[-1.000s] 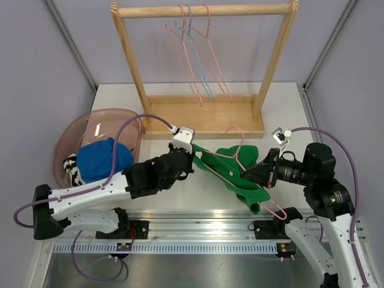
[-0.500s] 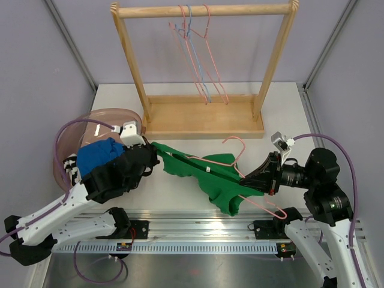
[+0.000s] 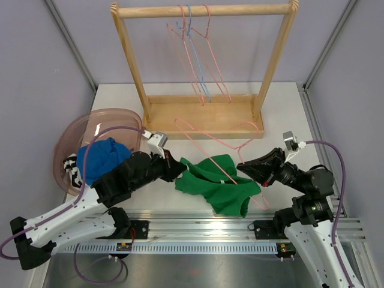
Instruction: Remove the tank top from the hanger
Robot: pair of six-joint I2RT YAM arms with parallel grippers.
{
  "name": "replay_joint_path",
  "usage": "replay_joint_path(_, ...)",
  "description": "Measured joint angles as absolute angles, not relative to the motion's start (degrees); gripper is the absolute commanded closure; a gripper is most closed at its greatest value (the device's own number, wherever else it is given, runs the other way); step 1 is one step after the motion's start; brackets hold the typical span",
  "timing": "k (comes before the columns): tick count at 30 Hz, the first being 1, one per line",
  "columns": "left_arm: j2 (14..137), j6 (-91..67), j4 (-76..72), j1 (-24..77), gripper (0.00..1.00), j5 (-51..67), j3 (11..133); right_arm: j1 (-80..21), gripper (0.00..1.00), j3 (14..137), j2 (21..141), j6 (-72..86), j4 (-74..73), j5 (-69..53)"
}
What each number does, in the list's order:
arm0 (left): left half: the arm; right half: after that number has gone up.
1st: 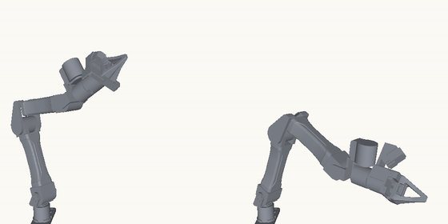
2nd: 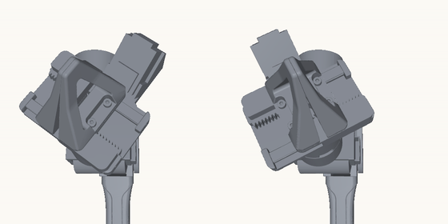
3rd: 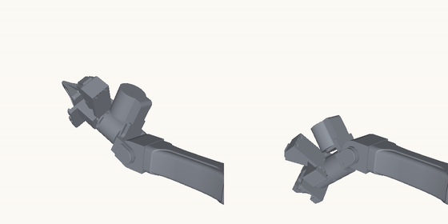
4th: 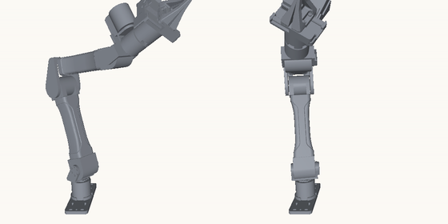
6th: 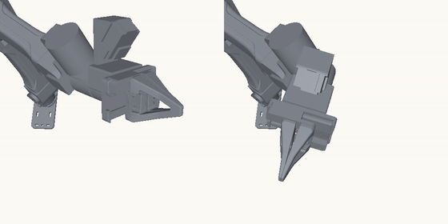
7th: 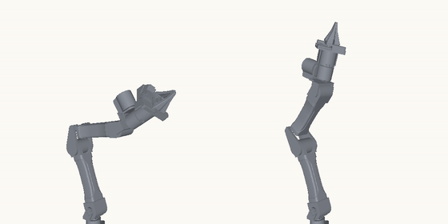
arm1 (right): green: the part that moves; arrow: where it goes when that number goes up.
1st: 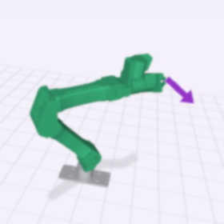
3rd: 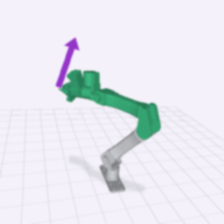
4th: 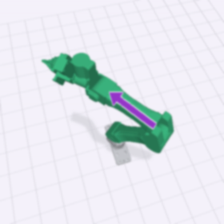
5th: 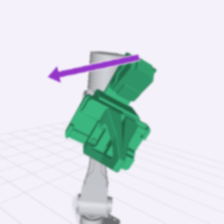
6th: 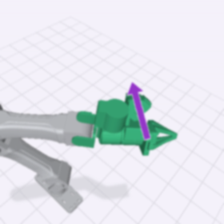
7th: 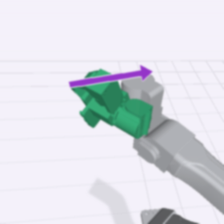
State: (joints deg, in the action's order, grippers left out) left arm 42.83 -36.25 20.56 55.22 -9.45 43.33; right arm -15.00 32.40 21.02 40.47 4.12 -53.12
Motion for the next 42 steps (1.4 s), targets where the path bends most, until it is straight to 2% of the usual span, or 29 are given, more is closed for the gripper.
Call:
replay_joint_path(7,45.04,-36.27,10.07,60.27,1.0,7.14,36.03,-15.0,1.0,18.02,13.17,48.88,35.09,-34.68)
replay_joint_path(12,46.3,-36.27,7.18,62.78,1.0,7.73,34.09,-15.0,1.0,16.19,9.41,47.53,39.9,-22.63)
replay_joint_path(18,49.08,-36.69,7.9,64.73,1.0,5.23,31.24,-15.0,1.0,15.66,4.03,44.4,39.77,-1.85)
replay_joint_path(20,49.25,-37.01,9.21,65.28,0.93,3.16,31.16,-15.0,1.0,16.51,3.03,42.76,35.48,2.44)
replay_joint_path(23,49.12,-37.78,13.15,65.84,0.78,-1.54,31.79,-15.0,1.0,24.14,6.33,38.44,20.14,4.73)
replay_joint_path(27,47.37,-38.26,19.75,65.98,0.51,-7.03,33.34,-15.0,1.0,37.76,16.56,32.08,4.12,5.52)
replay_joint_path(28,46.3,-38.35,21.54,66.0,0.33,-8.12,33.93,-15.0,1.0,41.15,20.01,30.26,0.58,5.48)
replay_joint_path(30,43.88,-38.39,24.86,66.08,0.17,-10.09,35.62,-15.0,1.0,46.15,26.06,27.11,-4.43,4.91)
replay_joint_path(31,42.72,-38.68,26.65,66.08,0.01,-11.2,36.8,-15.0,1.0,48.23,29.04,25.8,-6.81,4.45)
replay_joint_path(36,37.58,-39.4,35.73,66.11,0.01,-16.75,43.48,-15.0,1.0,58.87,42.98,21.1,-16.23,1.48)
replay_joint_path(42,35.59,-38.3,47.79,66.17,0.01,-21.91,51.81,-15.0,1.0,73.58,58.15,17.56,-20.97,-1.3)
